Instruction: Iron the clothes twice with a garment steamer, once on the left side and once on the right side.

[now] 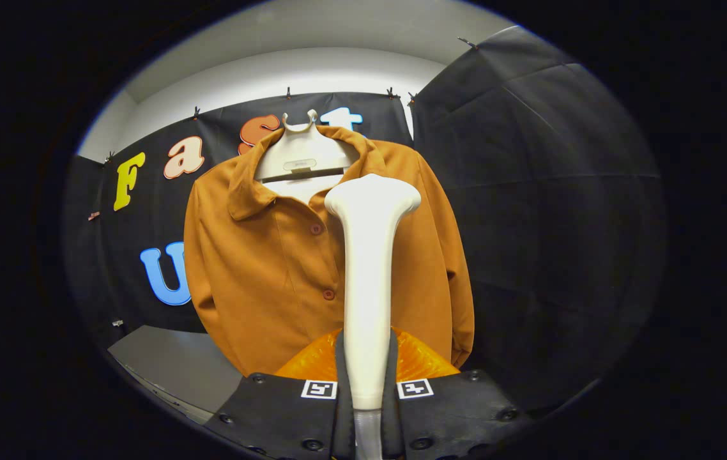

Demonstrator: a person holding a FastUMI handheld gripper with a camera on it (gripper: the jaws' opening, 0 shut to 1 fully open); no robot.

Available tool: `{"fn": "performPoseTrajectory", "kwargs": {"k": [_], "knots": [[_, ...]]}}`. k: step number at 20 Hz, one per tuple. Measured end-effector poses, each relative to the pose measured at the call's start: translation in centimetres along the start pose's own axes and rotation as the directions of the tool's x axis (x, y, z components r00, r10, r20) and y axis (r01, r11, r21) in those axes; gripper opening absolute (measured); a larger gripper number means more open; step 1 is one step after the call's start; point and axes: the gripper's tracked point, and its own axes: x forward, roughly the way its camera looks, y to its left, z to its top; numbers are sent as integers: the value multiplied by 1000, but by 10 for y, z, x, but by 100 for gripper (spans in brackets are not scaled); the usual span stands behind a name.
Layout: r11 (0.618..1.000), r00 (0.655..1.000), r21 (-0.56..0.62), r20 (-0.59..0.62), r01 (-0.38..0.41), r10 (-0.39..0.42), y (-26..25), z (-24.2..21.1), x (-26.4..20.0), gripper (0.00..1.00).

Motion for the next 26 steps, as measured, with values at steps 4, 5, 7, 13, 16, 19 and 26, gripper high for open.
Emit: {"fn": "performPoseTrajectory", "kwargs": {"k": [4,5,7,13,16,19,26], "knots": [[1000,997,16,-71,0,1,-5,-38,2,19],[1000,997,19,-82,1,1,-5,-45,3,20],[1000,994,23,-110,4,-1,-5,-62,1,20],[1000,982,10,-186,30,-27,-11,-107,-8,20],[999,973,6,-226,47,-44,-12,-129,-13,20],[997,961,-9,-268,73,-73,-14,-154,-16,20],[991,922,-4,-366,135,-127,-24,-206,-41,20]]}}
